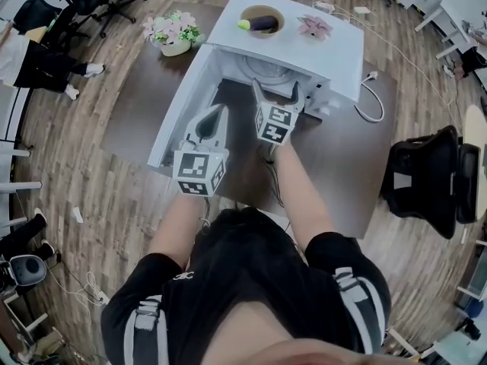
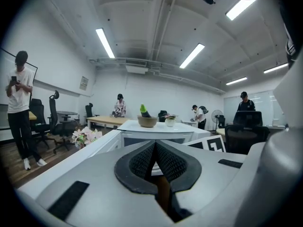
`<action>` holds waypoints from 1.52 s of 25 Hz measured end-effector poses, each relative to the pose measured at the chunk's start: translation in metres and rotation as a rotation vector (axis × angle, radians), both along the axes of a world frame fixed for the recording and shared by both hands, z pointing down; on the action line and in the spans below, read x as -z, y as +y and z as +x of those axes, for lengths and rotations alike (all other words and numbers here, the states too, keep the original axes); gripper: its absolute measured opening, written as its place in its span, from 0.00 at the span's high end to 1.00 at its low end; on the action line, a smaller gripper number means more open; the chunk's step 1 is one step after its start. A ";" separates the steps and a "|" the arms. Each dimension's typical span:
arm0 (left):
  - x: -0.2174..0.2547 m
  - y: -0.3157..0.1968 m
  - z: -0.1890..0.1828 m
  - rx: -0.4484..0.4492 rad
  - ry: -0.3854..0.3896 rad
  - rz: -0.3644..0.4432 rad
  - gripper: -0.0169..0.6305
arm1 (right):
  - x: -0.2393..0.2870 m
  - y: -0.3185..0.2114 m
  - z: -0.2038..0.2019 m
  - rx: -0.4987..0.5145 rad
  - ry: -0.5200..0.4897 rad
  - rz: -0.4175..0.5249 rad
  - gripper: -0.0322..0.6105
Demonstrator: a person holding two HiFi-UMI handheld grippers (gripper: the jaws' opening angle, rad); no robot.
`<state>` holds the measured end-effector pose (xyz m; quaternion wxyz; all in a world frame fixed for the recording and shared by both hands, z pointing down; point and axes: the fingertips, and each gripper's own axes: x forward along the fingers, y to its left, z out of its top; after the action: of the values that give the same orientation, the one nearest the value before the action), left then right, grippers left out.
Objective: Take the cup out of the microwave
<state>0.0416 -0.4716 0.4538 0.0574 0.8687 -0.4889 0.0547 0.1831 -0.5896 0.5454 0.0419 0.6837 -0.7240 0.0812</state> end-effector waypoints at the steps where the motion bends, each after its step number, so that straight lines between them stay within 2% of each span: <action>1: -0.004 -0.003 -0.002 0.006 -0.003 -0.007 0.97 | -0.010 -0.011 0.002 -0.008 -0.001 -0.023 0.18; 13: -0.039 -0.037 -0.010 0.045 -0.032 -0.067 0.97 | -0.085 -0.114 0.032 -0.042 0.017 -0.201 0.18; 23: -0.051 -0.047 -0.008 0.040 -0.055 -0.092 0.97 | -0.106 -0.146 0.035 -0.025 0.052 -0.279 0.19; 25: -0.051 -0.048 -0.008 0.038 -0.058 -0.094 0.97 | -0.111 -0.147 0.038 -0.039 0.068 -0.298 0.23; 27: -0.052 -0.048 -0.007 0.036 -0.059 -0.095 0.97 | -0.105 -0.147 0.037 -0.036 0.085 -0.285 0.30; 32: -0.051 -0.043 -0.007 0.036 -0.060 -0.097 0.97 | -0.100 -0.134 0.035 -0.030 0.073 -0.247 0.31; 38: -0.047 -0.034 -0.003 0.026 -0.059 -0.090 0.97 | -0.092 -0.105 0.029 0.021 0.053 -0.186 0.32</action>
<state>0.0381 -0.5055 0.5009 0.0827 0.8567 -0.4989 0.1013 0.2118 -0.6943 0.6373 0.1250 0.6711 -0.7191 0.1295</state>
